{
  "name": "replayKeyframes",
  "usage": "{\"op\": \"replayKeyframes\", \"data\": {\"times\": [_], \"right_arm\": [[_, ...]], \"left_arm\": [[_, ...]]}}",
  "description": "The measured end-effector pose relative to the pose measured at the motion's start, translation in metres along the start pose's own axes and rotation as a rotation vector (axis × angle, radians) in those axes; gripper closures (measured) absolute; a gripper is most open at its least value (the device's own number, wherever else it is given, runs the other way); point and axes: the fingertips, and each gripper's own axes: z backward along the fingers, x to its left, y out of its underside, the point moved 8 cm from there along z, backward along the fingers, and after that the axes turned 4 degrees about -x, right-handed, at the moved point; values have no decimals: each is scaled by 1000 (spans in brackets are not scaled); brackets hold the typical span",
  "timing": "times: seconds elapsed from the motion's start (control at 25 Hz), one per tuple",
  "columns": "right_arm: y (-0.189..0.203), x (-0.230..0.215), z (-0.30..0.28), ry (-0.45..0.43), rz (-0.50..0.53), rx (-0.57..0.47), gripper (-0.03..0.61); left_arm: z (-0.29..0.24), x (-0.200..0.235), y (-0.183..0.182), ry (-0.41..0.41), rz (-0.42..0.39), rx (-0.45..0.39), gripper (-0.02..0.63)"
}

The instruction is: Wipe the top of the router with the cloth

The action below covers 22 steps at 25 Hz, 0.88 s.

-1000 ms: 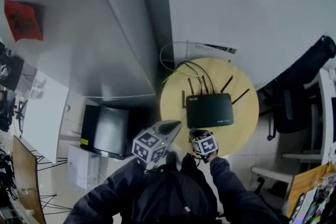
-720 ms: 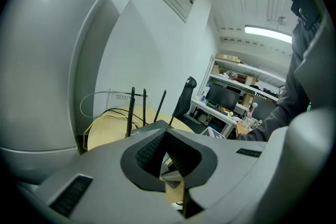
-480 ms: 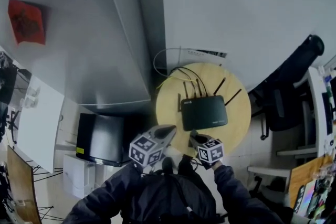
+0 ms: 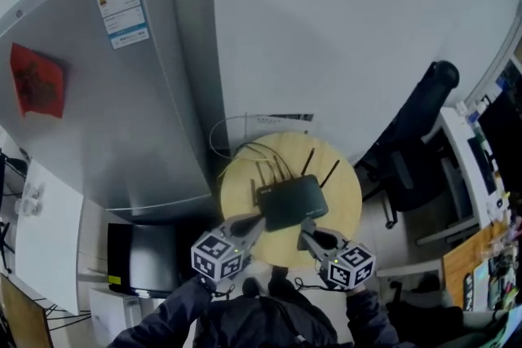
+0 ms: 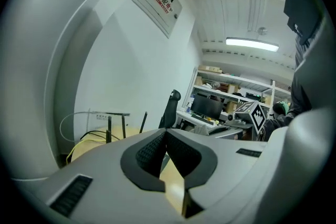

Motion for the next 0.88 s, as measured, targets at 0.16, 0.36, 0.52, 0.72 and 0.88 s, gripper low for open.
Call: {"op": "replayKeyframes", "data": {"times": [0.16, 0.36, 0.52, 0.72, 0.88], "right_arm": [[-29, 12, 16, 29, 34, -77, 508], [-42, 23, 24, 29, 64, -107, 508], [-48, 26, 27, 14, 74, -119, 507], [-60, 32, 29, -5, 112, -131, 509], [-65, 38, 24, -28, 138, -133, 509]], "left_arm": [[-9, -9, -23, 48, -32, -34, 614], [-15, -21, -34, 64, -54, -50, 614], [-15, -33, -35, 73, -61, -56, 614], [-13, -45, -33, 69, -60, -60, 614], [-9, -48, -31, 61, -60, -61, 614]]}}
